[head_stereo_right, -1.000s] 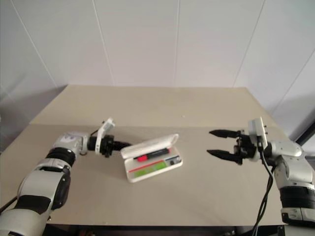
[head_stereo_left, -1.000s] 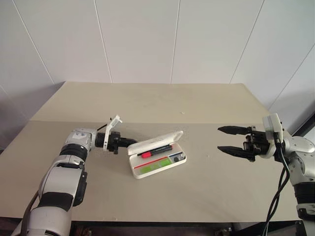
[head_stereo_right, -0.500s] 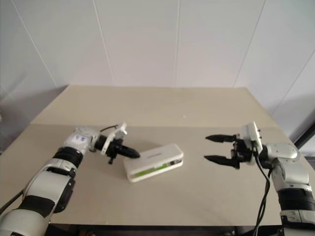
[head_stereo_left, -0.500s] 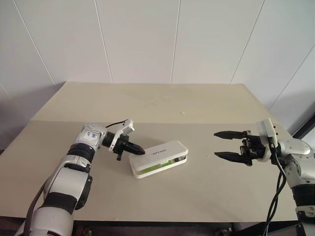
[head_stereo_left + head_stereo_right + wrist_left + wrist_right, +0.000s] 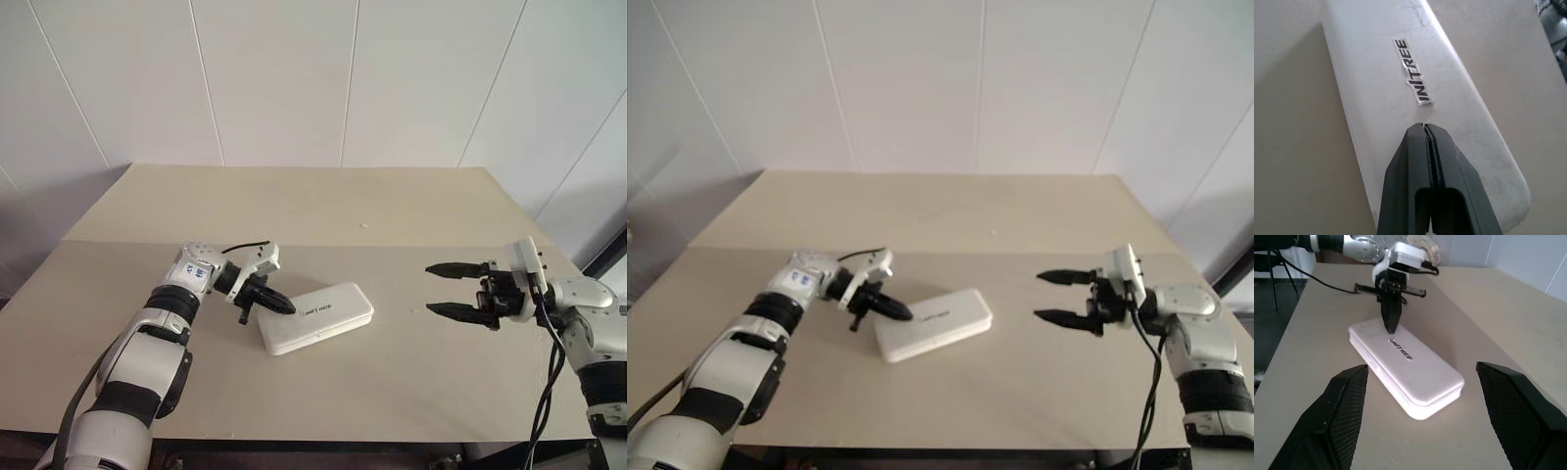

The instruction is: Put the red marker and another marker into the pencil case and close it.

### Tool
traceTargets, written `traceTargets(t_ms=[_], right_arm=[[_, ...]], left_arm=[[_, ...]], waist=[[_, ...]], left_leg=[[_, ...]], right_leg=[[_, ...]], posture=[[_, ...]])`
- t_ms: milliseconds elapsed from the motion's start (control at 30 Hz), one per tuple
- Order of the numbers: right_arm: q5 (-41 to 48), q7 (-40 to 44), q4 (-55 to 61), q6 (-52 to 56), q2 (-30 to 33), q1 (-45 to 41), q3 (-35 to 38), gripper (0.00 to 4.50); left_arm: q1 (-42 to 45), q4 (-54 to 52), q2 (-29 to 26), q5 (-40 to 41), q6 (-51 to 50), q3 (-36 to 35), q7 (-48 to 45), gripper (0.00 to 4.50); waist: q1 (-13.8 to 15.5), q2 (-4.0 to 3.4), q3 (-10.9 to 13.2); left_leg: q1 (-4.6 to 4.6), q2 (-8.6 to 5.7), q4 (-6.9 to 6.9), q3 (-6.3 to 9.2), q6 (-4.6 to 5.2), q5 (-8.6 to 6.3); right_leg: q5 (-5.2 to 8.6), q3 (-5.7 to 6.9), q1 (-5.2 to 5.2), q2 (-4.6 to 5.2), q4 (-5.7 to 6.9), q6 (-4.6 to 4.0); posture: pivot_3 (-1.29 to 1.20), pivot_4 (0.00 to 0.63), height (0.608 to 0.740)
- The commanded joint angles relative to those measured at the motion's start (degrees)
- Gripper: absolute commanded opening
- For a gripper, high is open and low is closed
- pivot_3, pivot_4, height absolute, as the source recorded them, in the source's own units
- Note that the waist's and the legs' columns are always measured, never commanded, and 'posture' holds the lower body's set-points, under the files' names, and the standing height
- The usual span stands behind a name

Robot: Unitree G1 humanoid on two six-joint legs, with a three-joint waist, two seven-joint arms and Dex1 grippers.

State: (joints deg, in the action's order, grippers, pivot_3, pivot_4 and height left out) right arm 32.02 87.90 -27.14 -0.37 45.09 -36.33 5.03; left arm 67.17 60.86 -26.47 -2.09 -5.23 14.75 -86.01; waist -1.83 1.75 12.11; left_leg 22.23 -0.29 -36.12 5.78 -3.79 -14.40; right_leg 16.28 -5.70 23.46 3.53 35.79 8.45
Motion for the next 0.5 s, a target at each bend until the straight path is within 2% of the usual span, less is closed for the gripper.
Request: traceTargets(t_ms=[33,267,433,500], right_arm=[[0.6,4.6,-1.9,-2.5,1.1,-2.9,-0.1,4.5],[1.0,4.6,-3.0,-3.5,0.7,-3.8,-1.3,4.5],[0.9,4.6,-3.2,-3.8,0.6,-3.9,-1.1,4.5],[1.0,4.6,-2.3,-3.6,0.6,-3.3,-0.6,4.5]], left_arm=[[-0.4,0.3,-0.3,-4.8,3.0,4.1,-2.6,0.02],[-0.3,0.2,0.4,-7.1,9.7,5.6,1.3,0.02],[-0.4,-1.9,1.3,-3.3,10.3,1.1,3.5,0.02],[-1.6,-4.5,1.6,0.8,11.4,-3.1,3.9,0.02]], waist=[[0.0,-0.03,0.0],[-0.1,-0.09,0.0],[0.0,-0.09,-0.1],[0.0,-0.1,0.0]], left_leg=[[-0.01,0.0,0.0,-0.01,0.0,0.0],[-0.11,0.0,-0.03,-0.01,0.0,0.0],[-0.1,-0.01,-0.06,-0.01,0.01,0.01],[-0.08,0.0,-0.06,0.0,0.01,0.01]], right_leg=[[0.0,-0.01,0.0,0.0,0.0,0.0],[0.0,-0.02,-0.09,0.0,0.04,0.0],[0.0,-0.02,-0.09,0.0,0.08,0.0],[0.0,-0.02,-0.08,0.0,0.07,0.0]], posture=[[0.0,0.15,0.74],[0.0,0.15,0.74],[0.0,0.15,0.74],[0.0,0.15,0.74]])
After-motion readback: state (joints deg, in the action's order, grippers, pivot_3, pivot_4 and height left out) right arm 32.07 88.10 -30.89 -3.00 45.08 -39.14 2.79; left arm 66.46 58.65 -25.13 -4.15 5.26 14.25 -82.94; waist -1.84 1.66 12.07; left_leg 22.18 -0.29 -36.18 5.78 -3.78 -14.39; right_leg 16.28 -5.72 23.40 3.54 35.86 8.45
